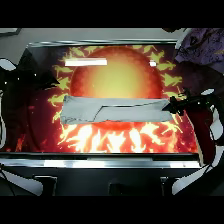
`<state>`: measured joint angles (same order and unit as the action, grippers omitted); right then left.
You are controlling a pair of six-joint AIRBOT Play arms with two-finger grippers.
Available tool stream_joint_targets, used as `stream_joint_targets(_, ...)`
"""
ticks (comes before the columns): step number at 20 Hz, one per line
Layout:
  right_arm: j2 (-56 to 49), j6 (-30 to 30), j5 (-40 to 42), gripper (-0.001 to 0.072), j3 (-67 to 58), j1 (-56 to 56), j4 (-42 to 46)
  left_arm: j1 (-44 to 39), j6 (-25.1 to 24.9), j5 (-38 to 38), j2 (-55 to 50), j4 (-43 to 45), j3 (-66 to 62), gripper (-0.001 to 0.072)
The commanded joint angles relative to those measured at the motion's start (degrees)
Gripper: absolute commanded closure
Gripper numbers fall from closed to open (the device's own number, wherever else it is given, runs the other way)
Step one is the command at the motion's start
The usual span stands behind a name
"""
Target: Fold the clothes and pants, and hang the long-sleeved shirts on hangers.
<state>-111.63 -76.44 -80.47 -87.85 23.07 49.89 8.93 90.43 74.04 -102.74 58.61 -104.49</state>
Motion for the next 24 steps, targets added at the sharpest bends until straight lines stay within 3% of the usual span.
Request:
stream_joint_targets(1,4.52,-3.82,-0.74,0.068,-1.27,-0.35,2.82,-2.19,0.24,-0.22,-0.07,-0.37,-0.07,0.0691)
stream_joint_targets(3,8.61,-7.21,-2.89,0.068,-3.48,-0.37,6.8,-5.84,1.29,-1.7,-0.66,-1.18,0.02,0.0691)
stream_joint_targets(7,17.38,-12.85,-7.34,0.068,-5.35,-0.37,12.57,-16.35,8.55,-7.98,-4.0,-3.89,0.0,0.0692)
stream_joint_targets(12,26.82,-16.11,-9.49,0.0681,-5.68,-0.35,19.87,-31.23,8.68,-18.05,-10.21,-15.39,-0.07,0.0692)
stream_joint_targets(20,31.63,-18.47,-11.39,0.0681,-13.84,-0.37,20.37,-47.52,8.61,-32.39,-19.67,-34.6,-0.37,0.0693)
stream_joint_targets(24,31.69,-20.06,-11.65,0.0681,-15.1,-0.52,19.34,-52.26,8.68,-32.63,-26.34,-38.1,-8.9,0.0693)
